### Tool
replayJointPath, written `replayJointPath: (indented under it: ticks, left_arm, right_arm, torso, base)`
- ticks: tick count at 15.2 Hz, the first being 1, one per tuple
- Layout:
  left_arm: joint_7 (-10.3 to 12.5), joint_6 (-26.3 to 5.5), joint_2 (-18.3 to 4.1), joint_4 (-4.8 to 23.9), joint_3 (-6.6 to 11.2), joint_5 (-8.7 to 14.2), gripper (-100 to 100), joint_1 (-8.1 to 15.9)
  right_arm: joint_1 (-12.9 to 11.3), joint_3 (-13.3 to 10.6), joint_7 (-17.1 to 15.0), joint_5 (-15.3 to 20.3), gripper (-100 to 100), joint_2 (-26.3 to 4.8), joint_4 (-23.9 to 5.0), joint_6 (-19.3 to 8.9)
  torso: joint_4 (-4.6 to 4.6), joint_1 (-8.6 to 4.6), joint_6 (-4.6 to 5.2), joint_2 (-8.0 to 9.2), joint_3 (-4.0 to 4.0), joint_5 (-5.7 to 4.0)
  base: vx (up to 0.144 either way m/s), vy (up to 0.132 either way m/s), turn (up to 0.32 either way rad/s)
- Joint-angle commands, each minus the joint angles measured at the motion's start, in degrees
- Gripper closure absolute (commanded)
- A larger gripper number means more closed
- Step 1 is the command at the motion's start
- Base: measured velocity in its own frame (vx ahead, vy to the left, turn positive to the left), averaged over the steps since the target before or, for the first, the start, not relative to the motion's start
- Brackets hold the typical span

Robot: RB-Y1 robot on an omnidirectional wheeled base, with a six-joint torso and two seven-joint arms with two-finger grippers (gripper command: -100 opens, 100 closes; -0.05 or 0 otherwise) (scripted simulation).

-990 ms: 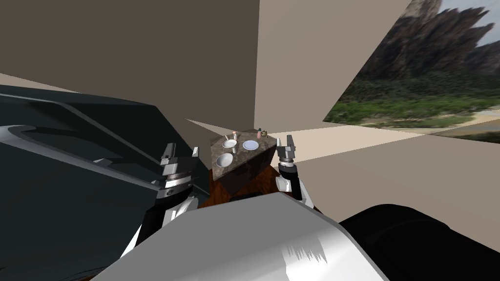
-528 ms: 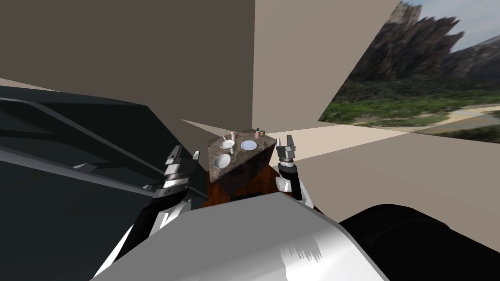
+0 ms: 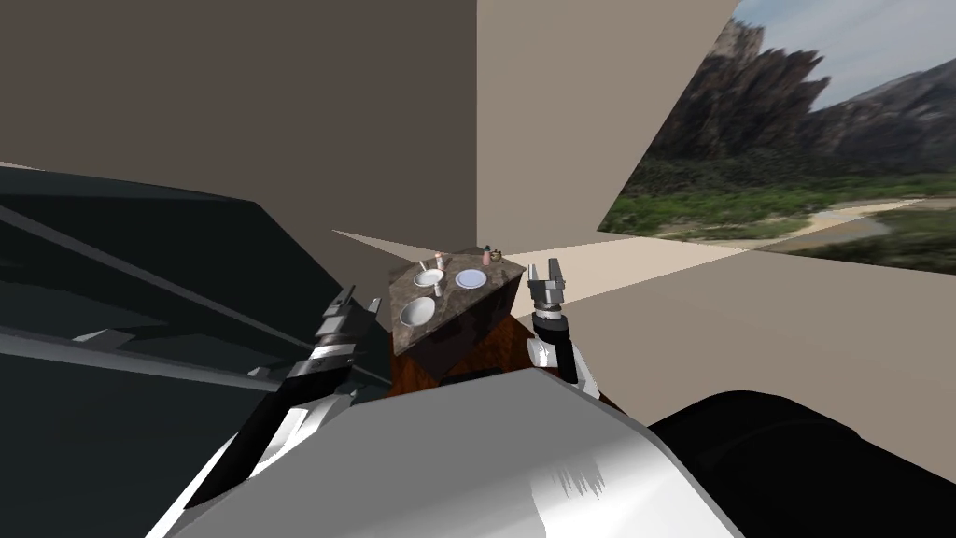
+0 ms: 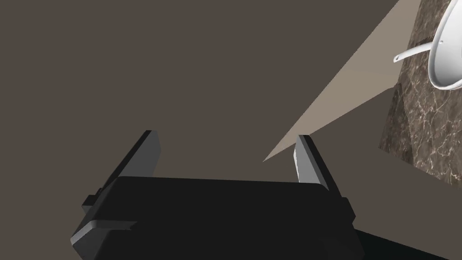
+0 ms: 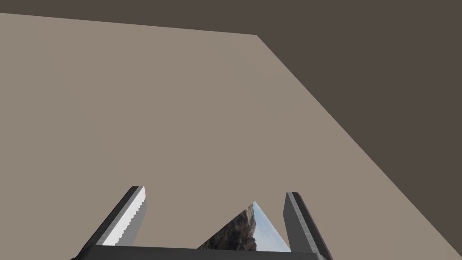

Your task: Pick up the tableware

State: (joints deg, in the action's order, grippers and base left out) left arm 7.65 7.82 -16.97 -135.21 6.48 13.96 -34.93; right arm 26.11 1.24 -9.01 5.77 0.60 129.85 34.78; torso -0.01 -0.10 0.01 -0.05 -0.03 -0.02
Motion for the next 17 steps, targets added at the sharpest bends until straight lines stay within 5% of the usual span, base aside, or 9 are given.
replayJointPath:
  ticks: [1, 16, 17]
  left_arm:
    - [0.0, -1.8, -0.5, -0.2, 0.54, 0.6, -100, -0.5]
    - [-1.5, -18.3, -5.7, 1.2, 7.20, 8.7, -100, -3.8]
    - [-1.8, -19.6, -6.6, 1.5, 8.62, 10.4, -100, -4.5]
  right_arm:
    - [0.0, 0.0, 0.0, 0.0, 0, 0.0, 0.0, 0.0]
    - [0.0, 0.0, 0.0, 0.0, 0, 0.0, 0.0, 0.0]
    - [0.0, 0.0, 0.0, 0.0, 0, 0.0, 0.0, 0.0]
  torso:
    - [0.00, 0.00, 0.00, 0.00, 0.00, 0.00]
    - [0.00, 0.00, 0.01, -0.01, -0.01, 0.00]
    - [0.00, 0.02, -0.01, 0.00, 0.00, 0.00]
  base:
    - [0.009, -0.017, -0.032]
    - [0.013, -0.021, -0.074]
    - [0.015, -0.023, -0.087]
